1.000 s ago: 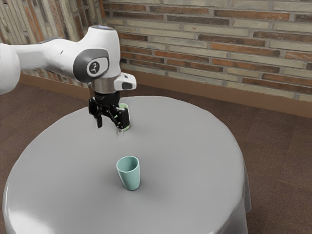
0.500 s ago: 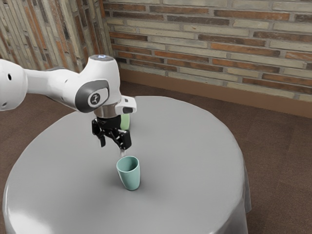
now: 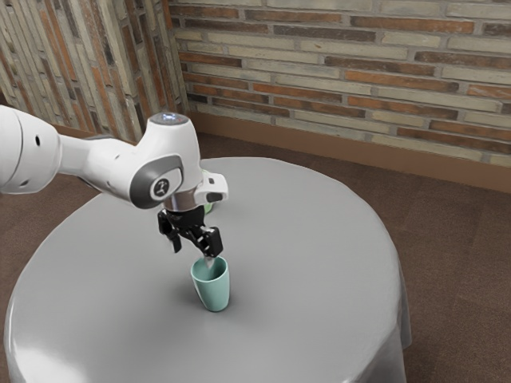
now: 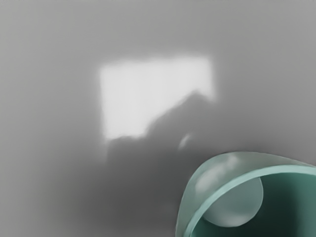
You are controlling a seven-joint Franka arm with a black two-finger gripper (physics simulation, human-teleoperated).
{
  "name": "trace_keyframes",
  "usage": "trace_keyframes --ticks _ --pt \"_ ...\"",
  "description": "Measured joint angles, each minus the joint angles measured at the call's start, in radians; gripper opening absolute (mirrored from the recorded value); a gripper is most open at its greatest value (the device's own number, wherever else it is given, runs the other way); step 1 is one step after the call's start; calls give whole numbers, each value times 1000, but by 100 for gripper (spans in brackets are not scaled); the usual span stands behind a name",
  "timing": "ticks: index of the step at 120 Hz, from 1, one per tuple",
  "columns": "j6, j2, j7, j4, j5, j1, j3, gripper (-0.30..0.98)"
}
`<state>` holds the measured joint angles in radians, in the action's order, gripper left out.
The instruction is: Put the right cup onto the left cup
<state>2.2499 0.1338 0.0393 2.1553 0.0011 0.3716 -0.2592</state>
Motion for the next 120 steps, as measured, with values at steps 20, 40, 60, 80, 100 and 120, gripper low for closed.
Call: trace_keyframes --ticks 20,40,60,80,100,120 --pt "22 24 5 13 -13 -2 0 69" --pt "46 43 8 25 -27 -5 0 69" --pt "60 48 10 22 -30 -4 0 51" --pt "70 50 11 20 -31 -3 0 16" --pt "79 52 15 20 -31 -4 0 0" --pt "82 48 20 17 -30 -3 0 -5"
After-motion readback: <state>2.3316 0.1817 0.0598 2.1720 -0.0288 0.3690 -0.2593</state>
